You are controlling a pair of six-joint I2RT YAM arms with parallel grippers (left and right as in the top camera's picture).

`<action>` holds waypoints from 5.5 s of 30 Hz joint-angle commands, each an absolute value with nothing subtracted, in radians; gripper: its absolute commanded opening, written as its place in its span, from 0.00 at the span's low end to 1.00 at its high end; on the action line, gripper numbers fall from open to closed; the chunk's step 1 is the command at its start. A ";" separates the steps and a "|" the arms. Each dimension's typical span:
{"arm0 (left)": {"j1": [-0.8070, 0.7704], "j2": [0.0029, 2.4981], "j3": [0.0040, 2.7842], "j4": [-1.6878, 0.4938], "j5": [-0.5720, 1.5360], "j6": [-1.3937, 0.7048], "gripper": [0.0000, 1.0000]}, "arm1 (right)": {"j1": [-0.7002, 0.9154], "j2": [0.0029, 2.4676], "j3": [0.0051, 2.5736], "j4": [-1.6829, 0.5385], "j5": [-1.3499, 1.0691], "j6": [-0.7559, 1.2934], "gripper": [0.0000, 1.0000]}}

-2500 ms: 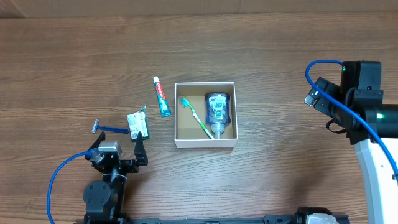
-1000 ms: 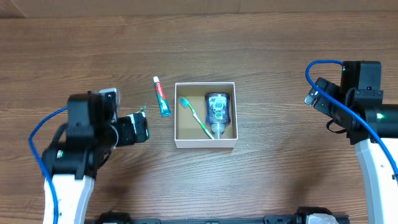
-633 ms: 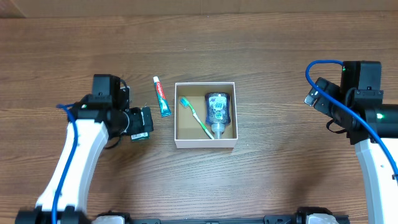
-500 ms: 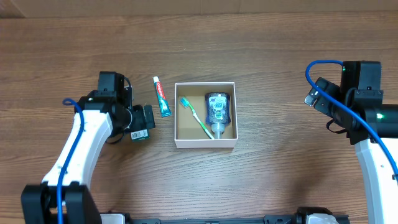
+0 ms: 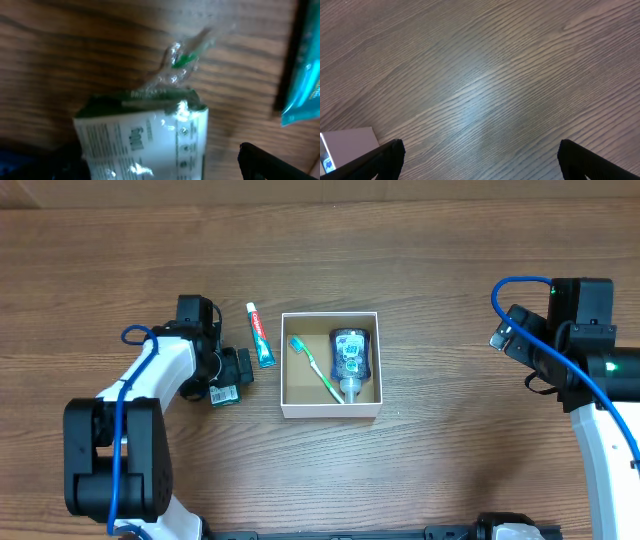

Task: Pack container
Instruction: 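Carry the packet with the left gripper and drop it into the box, then move the left gripper to the Colgate toothpaste tube and grasp it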

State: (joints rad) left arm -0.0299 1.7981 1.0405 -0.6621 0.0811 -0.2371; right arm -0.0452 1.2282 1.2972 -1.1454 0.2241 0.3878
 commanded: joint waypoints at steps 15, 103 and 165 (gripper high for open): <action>-0.019 1.836 1.070 -0.657 0.071 -0.262 0.30 | -0.048 1.227 1.317 -1.143 0.232 0.390 1.00; -0.205 1.917 1.191 -0.478 -0.107 -0.624 0.93 | -0.048 1.227 1.317 -1.143 0.232 0.390 1.00; -0.201 2.124 1.452 -0.710 -0.105 -0.336 0.14 | -0.048 1.227 1.317 -1.143 0.232 0.390 1.00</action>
State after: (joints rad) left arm -0.2028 2.0899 1.4284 -0.6662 -0.1020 -0.3553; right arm -0.0452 1.2282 1.2972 -1.1458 0.2245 0.3882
